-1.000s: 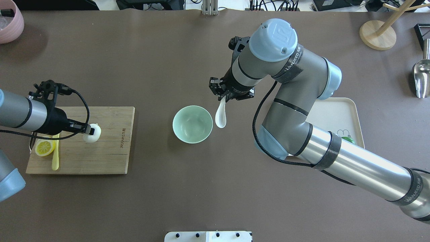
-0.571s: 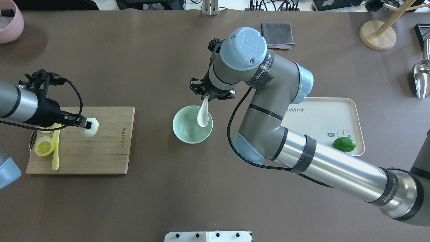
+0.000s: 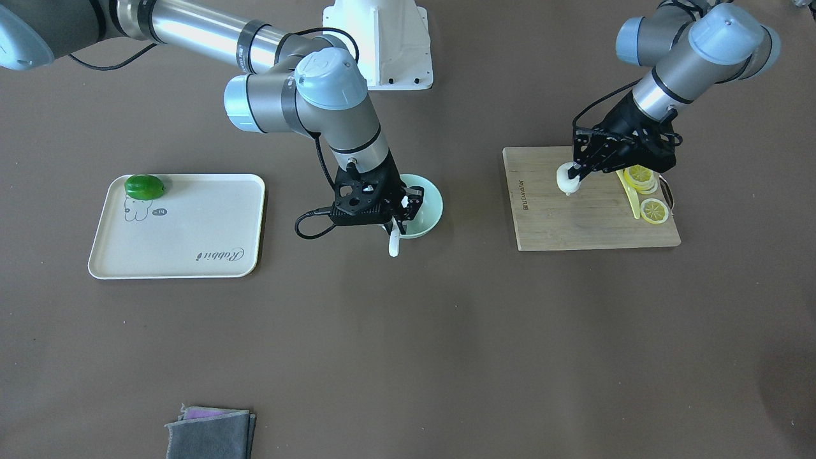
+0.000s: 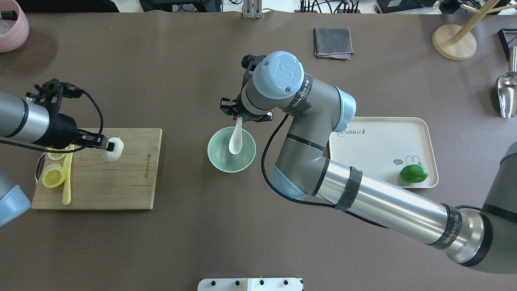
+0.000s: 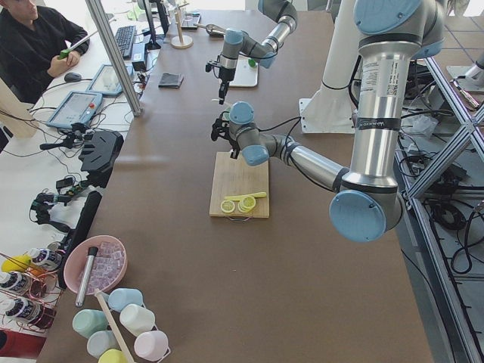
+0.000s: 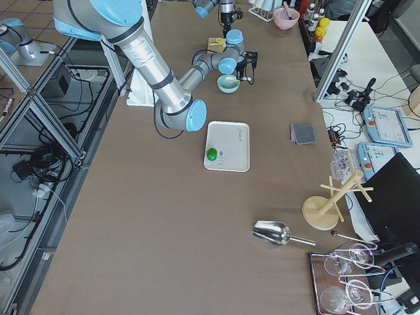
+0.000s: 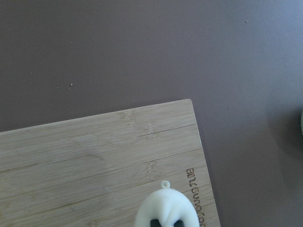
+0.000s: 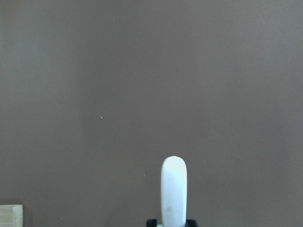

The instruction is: Put spoon and bun in bowl

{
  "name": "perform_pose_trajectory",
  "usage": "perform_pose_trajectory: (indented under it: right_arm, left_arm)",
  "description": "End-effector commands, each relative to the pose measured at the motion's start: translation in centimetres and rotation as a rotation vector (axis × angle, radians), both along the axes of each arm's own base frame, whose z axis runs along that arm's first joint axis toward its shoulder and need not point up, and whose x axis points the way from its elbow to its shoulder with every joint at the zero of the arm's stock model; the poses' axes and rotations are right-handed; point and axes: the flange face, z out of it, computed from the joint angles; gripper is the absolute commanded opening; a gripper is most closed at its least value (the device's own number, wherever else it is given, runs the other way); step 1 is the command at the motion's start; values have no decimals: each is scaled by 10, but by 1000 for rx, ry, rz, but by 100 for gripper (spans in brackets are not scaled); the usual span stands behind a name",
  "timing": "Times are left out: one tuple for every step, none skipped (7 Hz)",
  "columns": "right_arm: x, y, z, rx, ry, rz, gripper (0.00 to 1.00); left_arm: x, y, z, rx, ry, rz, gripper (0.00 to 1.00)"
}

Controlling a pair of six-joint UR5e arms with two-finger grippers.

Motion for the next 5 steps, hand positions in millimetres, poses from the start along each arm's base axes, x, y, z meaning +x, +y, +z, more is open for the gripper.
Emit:
perform_pose_trajectory:
  right_arm:
    - [9,10,-2,-12,-22,-32,100]
    - [31,0,7,-37,-16,-47,100]
    - [66,-8,22,-55,-11,-60,100]
    - [105,-6,49,-43,17,-91,100]
    - [139,-7,72,-21,71,-119,100]
  left_arm:
    - [19,-13,-45,-38,69,-34,0]
    - [35,-25,-83,-76,125,-60,0]
    - [56,-31,-114,-107,169,-62,0]
    - [102,-15,-135,-132,188,-23,0]
    - [134,-28,-168,-122,211,-62,0]
